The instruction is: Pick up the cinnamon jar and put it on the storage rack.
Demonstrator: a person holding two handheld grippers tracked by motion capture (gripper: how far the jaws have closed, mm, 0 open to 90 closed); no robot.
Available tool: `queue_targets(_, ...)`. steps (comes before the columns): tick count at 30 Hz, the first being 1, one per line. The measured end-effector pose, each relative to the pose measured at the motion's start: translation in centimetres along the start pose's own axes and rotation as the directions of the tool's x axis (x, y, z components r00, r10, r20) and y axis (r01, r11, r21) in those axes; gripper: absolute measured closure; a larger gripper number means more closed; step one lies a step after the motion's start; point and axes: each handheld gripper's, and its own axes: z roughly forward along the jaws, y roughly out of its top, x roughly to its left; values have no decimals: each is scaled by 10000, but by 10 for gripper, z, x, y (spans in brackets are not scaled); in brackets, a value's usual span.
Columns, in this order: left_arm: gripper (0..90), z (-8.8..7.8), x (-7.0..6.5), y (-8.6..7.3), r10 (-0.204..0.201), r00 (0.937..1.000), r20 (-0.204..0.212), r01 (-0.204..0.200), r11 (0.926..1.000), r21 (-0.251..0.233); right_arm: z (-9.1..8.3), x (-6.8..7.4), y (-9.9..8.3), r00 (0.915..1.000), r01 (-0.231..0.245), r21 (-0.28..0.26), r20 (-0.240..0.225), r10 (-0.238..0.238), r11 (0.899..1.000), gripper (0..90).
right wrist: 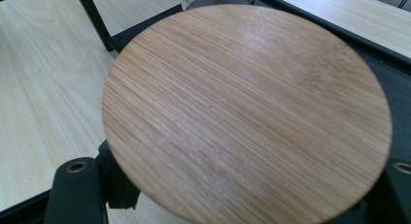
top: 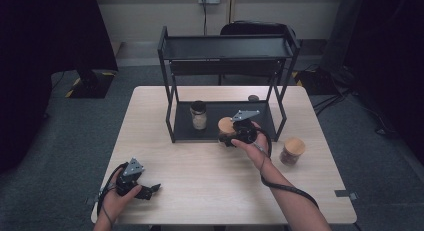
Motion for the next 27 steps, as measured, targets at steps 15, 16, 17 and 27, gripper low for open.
queue_targets(15,1,0,0,0,-1,10000,-1,1,10000,-2,9,-7,4,9993,-193,28,320,192,9998,251)
queue_targets(16,1,0,0,0,-1,10000,-2,1,10000,-2,9,-8,5,9992,-194,35,347,193,9998,251)
queue_targets(17,1,0,0,0,-1,10000,-2,1,10000,-2,9,-8,5,9992,-194,35,347,193,9998,251)
queue_targets(27,1,0,0,0,-2,10000,0,2,10000,-1,13,-11,11,9986,-266,-91,453,270,9996,251)
